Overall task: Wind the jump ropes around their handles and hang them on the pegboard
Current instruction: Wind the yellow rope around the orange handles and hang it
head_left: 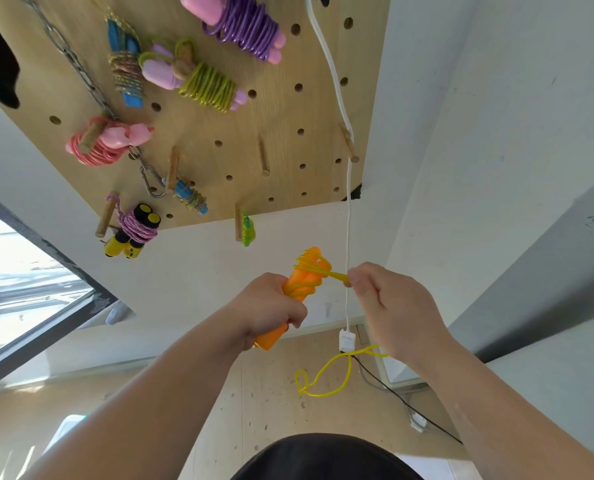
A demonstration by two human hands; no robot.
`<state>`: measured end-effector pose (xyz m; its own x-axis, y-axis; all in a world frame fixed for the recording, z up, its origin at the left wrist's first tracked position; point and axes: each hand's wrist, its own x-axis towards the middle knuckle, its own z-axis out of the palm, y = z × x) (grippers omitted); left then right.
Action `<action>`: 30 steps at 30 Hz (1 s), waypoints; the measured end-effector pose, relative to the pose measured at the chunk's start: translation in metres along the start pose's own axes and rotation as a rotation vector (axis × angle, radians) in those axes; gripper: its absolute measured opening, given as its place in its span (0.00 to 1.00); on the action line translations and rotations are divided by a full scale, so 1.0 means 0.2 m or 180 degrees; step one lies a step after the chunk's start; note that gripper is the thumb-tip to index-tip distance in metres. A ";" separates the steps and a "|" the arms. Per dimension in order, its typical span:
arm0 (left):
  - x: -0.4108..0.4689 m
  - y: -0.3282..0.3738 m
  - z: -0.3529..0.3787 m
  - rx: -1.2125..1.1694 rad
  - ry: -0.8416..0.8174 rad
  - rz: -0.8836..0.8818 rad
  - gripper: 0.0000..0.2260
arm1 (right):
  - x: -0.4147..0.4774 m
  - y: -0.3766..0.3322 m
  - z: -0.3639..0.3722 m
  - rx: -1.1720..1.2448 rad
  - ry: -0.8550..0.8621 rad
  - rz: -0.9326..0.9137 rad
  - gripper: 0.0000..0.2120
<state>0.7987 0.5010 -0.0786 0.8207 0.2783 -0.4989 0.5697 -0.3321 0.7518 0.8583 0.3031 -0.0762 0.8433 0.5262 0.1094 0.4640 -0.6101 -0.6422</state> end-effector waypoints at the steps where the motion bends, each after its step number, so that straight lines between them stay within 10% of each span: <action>1: 0.00 -0.01 0.01 -0.0066 -0.0017 0.0015 0.10 | 0.00 0.00 0.00 0.0017 0.0114 0.0102 0.18; 10: -0.10 0.07 -0.05 -0.0616 -0.0333 0.0304 0.13 | 0.03 0.00 0.00 0.2486 -0.0279 0.0832 0.06; 17: -0.19 0.10 -0.12 -0.1469 -0.2341 0.0628 0.11 | -0.01 -0.02 -0.04 0.3382 -0.0862 -0.0173 0.09; 22: -0.17 0.08 -0.04 -0.1819 -0.3381 0.0563 0.09 | 0.01 -0.05 -0.07 0.3393 -0.1351 -0.0505 0.38; 30: -0.11 0.03 -0.02 -0.1876 -0.3632 0.0650 0.13 | 0.00 -0.11 -0.06 0.3242 -0.0975 -0.0432 0.20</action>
<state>0.7840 0.4957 -0.0610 0.6295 -0.7459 -0.2175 0.5652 0.2474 0.7870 0.8516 0.3090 -0.0528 0.6320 0.7651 0.1235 -0.0153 0.1717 -0.9850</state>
